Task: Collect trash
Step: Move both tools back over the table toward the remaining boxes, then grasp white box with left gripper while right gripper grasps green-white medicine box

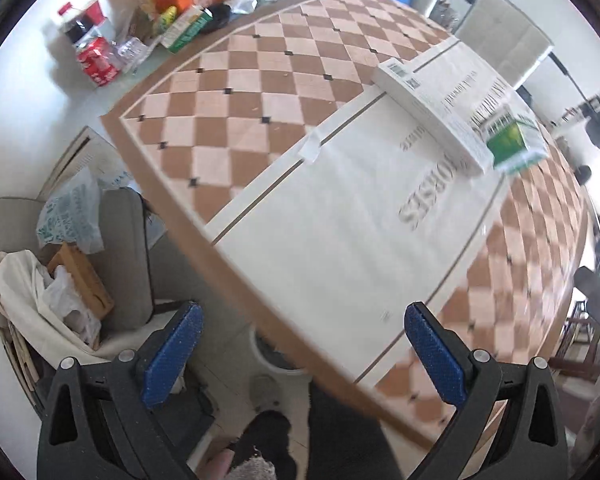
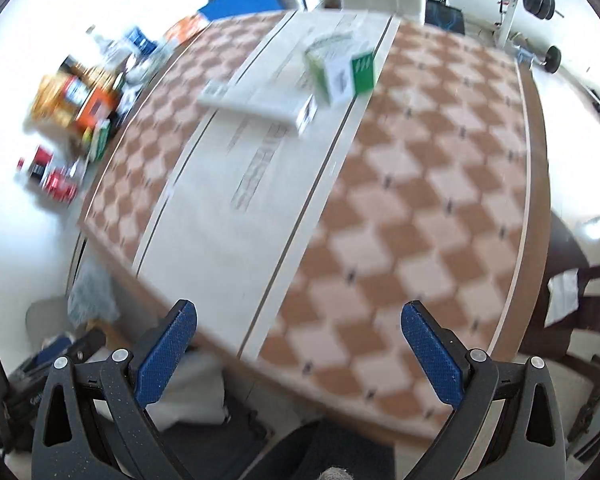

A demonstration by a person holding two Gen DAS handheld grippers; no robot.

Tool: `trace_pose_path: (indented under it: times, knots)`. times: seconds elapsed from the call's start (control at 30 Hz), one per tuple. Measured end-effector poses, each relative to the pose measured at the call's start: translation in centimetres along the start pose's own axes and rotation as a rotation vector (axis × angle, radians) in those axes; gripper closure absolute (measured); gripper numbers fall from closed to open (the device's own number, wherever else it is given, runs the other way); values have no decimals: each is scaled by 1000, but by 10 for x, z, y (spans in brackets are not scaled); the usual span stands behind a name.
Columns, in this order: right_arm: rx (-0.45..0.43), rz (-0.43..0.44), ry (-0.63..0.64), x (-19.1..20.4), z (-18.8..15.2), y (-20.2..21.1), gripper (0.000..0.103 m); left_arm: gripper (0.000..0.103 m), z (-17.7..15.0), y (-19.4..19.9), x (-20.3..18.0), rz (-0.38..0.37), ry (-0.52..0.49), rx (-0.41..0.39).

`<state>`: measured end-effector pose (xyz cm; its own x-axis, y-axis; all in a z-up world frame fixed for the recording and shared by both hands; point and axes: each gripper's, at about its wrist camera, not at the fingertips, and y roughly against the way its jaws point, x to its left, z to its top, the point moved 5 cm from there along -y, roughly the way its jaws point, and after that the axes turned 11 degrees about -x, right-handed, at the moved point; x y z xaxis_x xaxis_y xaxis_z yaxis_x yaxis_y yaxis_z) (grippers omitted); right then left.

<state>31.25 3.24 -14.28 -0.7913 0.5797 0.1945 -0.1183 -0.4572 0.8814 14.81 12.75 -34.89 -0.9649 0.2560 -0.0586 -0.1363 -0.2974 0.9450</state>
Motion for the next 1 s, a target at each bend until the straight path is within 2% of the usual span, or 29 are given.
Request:
trace_pose_path:
  times: [0.13,0.27,0.43,0.5,0.57,0.6,0.63,0.67,0.73,0.8,0.9,0.93,1.0]
  knots:
    - [25,-62,-1,-24,106,-67,0,0,57,-56,-50,-27,72,107]
    - [93,-97,72,-25,178,-138,0,0,97,-105,-87,-18,118,163]
    - [184,-109,181,-16,212,-208,1,1,127,-150,-113,-123,285,260]
    - [187,-86,179,-17,220,-219,17,1,136,-160,-122,-152,332,269]
    - [167,-83,158,-23,229,-219,20,1,143,-171,-131,-155,355,282]
    - [147,-125,163,-30,235,-217,20,2,146,-175,-135,-152,356,285]
    - [128,-145,161,-37,240,-213,20,12,149,-178,-138,-139,347,287]
    - [120,-156,157,-43,244,-212,20,28,150,-182,-142,-126,326,290]
    - [142,-173,136,-58,250,-214,20,45,150,-187,-148,-86,251,294]
    - [177,-162,126,-67,251,-220,20,46,148,-183,-153,-83,146,260]
    - [196,-160,158,-68,255,-223,20,46,141,-175,-164,-53,-68,216]
    - [205,-165,174,-67,256,-226,20,46,136,-176,-167,-38,-124,230]
    - [233,-179,194,-66,255,-235,19,46,129,-182,-169,1,-170,252]
